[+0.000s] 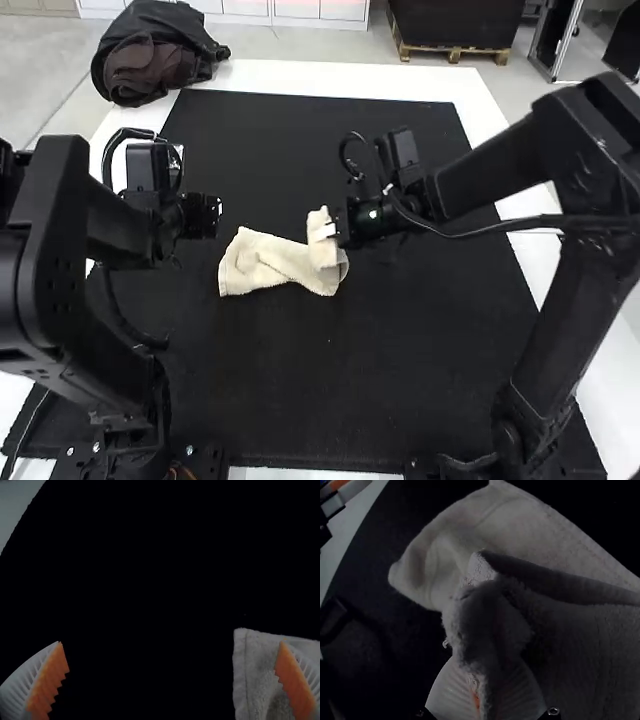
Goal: Fold the towel.
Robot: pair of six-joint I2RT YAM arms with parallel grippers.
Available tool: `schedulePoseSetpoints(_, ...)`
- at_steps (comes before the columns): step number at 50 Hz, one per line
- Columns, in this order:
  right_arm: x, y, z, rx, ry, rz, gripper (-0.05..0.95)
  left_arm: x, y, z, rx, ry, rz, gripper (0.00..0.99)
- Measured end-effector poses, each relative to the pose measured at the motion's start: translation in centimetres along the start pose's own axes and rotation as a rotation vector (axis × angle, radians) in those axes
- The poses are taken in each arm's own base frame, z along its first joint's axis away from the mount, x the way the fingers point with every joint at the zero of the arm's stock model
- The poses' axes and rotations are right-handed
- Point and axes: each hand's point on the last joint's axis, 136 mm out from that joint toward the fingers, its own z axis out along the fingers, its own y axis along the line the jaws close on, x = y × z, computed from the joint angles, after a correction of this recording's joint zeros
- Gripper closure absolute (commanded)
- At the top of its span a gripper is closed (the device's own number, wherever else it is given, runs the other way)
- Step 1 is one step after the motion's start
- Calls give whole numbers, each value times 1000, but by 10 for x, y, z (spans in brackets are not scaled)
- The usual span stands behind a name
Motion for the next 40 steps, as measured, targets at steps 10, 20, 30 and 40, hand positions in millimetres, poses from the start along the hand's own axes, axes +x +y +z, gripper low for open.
schedulePoseSetpoints(10,-5,24,24,-52,14,-35,923,1,1,0,-3,1,-3,31)
schedulePoseSetpoints(20,-4,39,45,-79,39,-44,923,1,6,-1,-16,0,-10,30)
schedulePoseSetpoints(30,-7,51,63,-105,47,-59,923,2,16,-1,-41,0,-23,31)
schedulePoseSetpoints(40,-5,55,79,-118,63,-67,923,2,23,-2,-60,0,-33,31)
